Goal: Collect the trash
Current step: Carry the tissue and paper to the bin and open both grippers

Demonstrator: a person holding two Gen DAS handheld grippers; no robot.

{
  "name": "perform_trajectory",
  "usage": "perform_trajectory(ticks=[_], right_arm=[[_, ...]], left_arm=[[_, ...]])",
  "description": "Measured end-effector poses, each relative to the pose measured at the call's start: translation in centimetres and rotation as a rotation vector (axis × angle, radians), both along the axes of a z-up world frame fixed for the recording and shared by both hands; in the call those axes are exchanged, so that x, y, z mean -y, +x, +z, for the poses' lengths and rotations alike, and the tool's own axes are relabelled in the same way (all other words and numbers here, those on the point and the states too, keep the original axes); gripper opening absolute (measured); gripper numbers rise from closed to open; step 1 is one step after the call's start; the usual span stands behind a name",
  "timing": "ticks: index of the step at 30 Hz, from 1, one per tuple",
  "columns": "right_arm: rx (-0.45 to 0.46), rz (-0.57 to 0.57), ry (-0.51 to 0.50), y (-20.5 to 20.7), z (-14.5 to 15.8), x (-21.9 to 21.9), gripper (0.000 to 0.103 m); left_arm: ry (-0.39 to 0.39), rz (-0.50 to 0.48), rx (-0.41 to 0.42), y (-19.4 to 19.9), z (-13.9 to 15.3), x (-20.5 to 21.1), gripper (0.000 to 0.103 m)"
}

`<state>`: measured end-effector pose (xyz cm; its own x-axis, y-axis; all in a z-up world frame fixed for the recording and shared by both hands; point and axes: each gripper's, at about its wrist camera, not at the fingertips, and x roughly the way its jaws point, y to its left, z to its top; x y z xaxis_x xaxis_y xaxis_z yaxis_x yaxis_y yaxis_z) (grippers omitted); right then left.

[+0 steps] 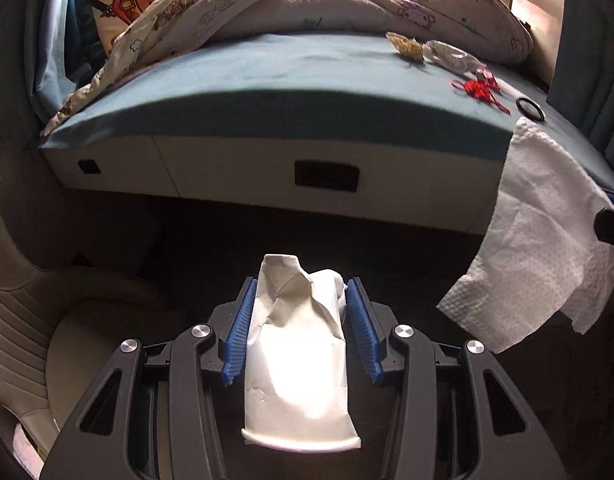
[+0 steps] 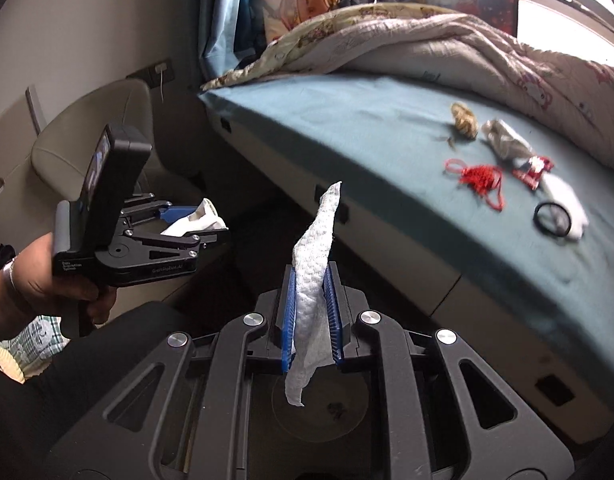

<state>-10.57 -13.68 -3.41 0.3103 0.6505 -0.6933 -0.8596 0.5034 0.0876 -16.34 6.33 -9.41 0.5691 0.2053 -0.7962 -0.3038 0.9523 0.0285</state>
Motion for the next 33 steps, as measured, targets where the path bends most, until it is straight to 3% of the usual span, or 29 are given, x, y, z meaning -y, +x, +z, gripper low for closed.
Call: perform_trajectory(ticks=[4,9,14,18,20,21,22,23,33], right_arm=[[-0.092,-0.03,-0.087,-2.2,-8.8,0.5,0.014],[-0.191,-0.095,-0.192,-2.9,-19.4,1.6,0.014],[-0.265,-0.169,-0.255,-2.6,-27.5,2.9,0.014],[-0.311,-0.188,-0.265,-2.0,-31.1,3.3,0.014],[-0.324,-0.186,-0.282,-1.6,-32.5,3.1,0.014],[-0.329,-0.184,-0.292,-1.4,-33.2,2.9,0.014],[-0.331,-0.183,-0.301,-1.1,-33.8,2.7,0.014],[-0.336,-0.186,-0.312,-0.8,-34.4,2.4,0.014],[-0.381,-0.18,-0.38,1.7,-37.6,-0.1,0.014]], left_arm=[[-0.06,-0.073,-0.063,-1.7,-6.3,2.7,0.044],[-0.11,-0.157,-0.156,-0.8,-14.9,5.8,0.044],[-0.163,-0.242,-0.254,0.6,-23.6,8.5,0.044],[-0.168,-0.32,-0.326,1.5,-28.6,10.2,0.045],[-0.143,-0.348,-0.328,1.9,-29.6,10.8,0.047],[-0.133,-0.357,-0.318,2.0,-29.9,10.9,0.053],[-0.142,-0.363,-0.33,2.2,-30.3,10.9,0.086],[-0.145,-0.358,-0.336,2.4,-30.6,10.8,0.096],[-0.097,-0.258,-0.4,2.7,-32.4,8.2,0.097]])
